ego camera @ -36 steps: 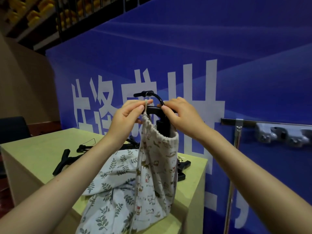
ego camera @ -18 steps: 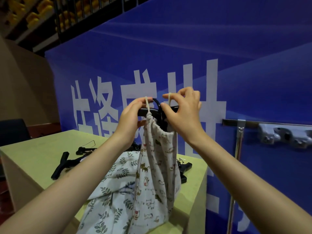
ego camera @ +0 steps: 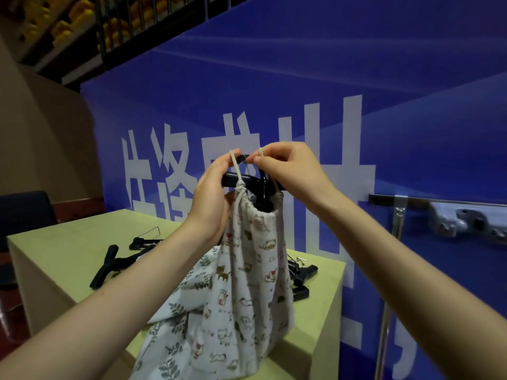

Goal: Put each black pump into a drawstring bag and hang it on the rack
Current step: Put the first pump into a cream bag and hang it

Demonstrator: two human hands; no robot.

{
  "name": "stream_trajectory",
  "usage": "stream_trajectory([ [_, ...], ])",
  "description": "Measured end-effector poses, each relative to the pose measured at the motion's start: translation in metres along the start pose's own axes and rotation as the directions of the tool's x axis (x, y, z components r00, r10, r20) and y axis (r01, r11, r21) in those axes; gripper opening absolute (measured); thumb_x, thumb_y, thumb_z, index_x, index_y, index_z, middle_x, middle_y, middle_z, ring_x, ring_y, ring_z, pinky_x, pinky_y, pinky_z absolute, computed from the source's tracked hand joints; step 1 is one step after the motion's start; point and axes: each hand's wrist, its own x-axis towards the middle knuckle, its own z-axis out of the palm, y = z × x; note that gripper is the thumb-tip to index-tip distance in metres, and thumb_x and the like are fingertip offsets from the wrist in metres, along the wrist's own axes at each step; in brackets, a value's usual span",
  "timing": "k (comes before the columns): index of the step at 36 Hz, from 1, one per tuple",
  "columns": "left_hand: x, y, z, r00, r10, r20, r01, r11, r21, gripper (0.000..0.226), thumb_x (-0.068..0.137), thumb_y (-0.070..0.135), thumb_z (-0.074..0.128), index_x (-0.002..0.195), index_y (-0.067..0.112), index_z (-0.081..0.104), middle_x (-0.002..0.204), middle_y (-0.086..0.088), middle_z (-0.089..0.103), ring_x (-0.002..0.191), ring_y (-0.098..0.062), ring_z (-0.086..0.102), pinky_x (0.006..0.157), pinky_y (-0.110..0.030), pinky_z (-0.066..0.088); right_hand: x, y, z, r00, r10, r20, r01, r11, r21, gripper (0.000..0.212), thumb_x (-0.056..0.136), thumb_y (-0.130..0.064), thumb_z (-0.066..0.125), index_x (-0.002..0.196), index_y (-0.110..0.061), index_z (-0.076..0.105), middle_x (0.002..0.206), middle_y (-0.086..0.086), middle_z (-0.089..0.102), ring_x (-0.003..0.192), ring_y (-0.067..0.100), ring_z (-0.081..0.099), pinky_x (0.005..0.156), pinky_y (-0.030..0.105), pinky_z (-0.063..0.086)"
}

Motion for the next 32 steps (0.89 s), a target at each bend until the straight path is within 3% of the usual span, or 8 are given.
stream_trajectory([
  [3,0.000,0.000,0.000,1.000,-0.023,0.012,0.023,1.000,0.006,0.035,0.104,0.019,0.030,0.116,0.021,0.063,0.114,-0.006,0.063,0.081,-0.012,0.069,0.070,-0.028,0.056,0.003,0.000,0.004,1.000,-0.009,-0.026,0.008,1.000,-0.030,0.022,0.092,-0.018,0.060,0.076,-0.029,0.071,0.078,0.016,0.069,0.076,0.034,0.064,0.071,0.048,0.055],
  [7,0.002,0.000,-0.003,1.000,-0.002,0.014,0.002,1.000,0.024,0.037,0.103,0.016,0.030,0.121,0.020,0.062,0.095,-0.004,0.060,0.070,-0.007,0.065,0.076,-0.028,0.053,0.007,-0.004,0.002,1.000,0.021,-0.006,-0.021,1.000,0.001,0.020,0.091,-0.022,0.060,0.080,-0.020,0.076,0.063,-0.001,0.064,0.064,0.008,0.059,0.065,0.033,0.052],
  [9,0.002,-0.001,-0.003,1.000,-0.004,0.021,0.004,1.000,0.021,0.037,0.103,0.017,0.029,0.122,0.020,0.061,0.100,-0.001,0.067,0.084,-0.009,0.067,0.087,-0.032,0.052,0.009,-0.006,0.002,0.999,0.038,0.039,-0.036,0.998,-0.041,0.020,0.091,-0.026,0.060,0.082,-0.019,0.077,0.061,-0.011,0.063,0.060,0.001,0.057,0.062,0.026,0.050],
  [12,0.000,-0.002,-0.002,0.999,-0.019,0.048,0.019,1.000,-0.005,0.036,0.104,0.022,0.029,0.124,0.022,0.058,0.124,-0.006,0.065,0.110,-0.017,0.064,0.094,-0.035,0.051,0.012,-0.009,0.004,0.989,0.073,0.125,-0.054,0.987,-0.148,0.023,0.090,-0.036,0.063,0.080,-0.019,0.076,0.064,-0.006,0.065,0.063,0.006,0.061,0.064,0.027,0.051],
  [23,0.000,-0.005,-0.003,0.990,-0.017,0.139,0.031,0.995,-0.098,0.040,0.105,0.027,0.028,0.140,0.022,0.048,0.132,-0.010,0.060,0.117,-0.022,0.062,0.100,-0.039,0.050,0.013,-0.021,0.007,0.959,0.189,0.212,-0.137,0.961,-0.239,0.021,0.090,-0.030,0.066,0.093,-0.011,0.074,0.091,0.011,0.073,0.086,0.020,0.068,0.078,0.033,0.056],
  [26,0.001,-0.008,-0.005,0.990,0.001,0.139,0.012,0.996,-0.092,0.039,0.105,0.023,0.027,0.135,0.023,0.051,0.128,-0.008,0.062,0.117,-0.021,0.062,0.098,-0.038,0.051,0.010,-0.018,0.011,0.958,0.211,0.192,-0.175,0.967,-0.185,0.021,0.091,-0.028,0.062,0.089,-0.008,0.070,0.085,0.010,0.069,0.081,0.020,0.066,0.072,0.033,0.053],
  [30,0.006,-0.011,-0.005,0.998,0.042,0.036,-0.041,0.999,-0.026,0.037,0.101,0.012,0.032,0.112,0.024,0.065,0.090,-0.001,0.066,0.094,-0.015,0.066,0.091,-0.036,0.053,0.011,-0.019,0.013,0.963,0.239,0.128,-0.235,0.971,-0.043,0.018,0.090,-0.012,0.055,0.072,-0.010,0.055,0.065,0.003,0.047,0.061,0.014,0.044,0.058,0.025,0.037],
  [32,0.008,-0.012,-0.006,0.995,0.099,-0.023,-0.097,0.990,0.098,0.036,0.098,0.009,0.037,0.102,0.024,0.068,0.095,-0.002,0.066,0.091,-0.012,0.065,0.083,-0.031,0.054,0.010,-0.020,0.012,0.961,0.259,0.102,-0.263,0.964,0.033,0.023,0.088,-0.006,0.053,0.065,-0.010,0.052,0.065,0.005,0.045,0.064,0.017,0.042,0.062,0.027,0.036],
])
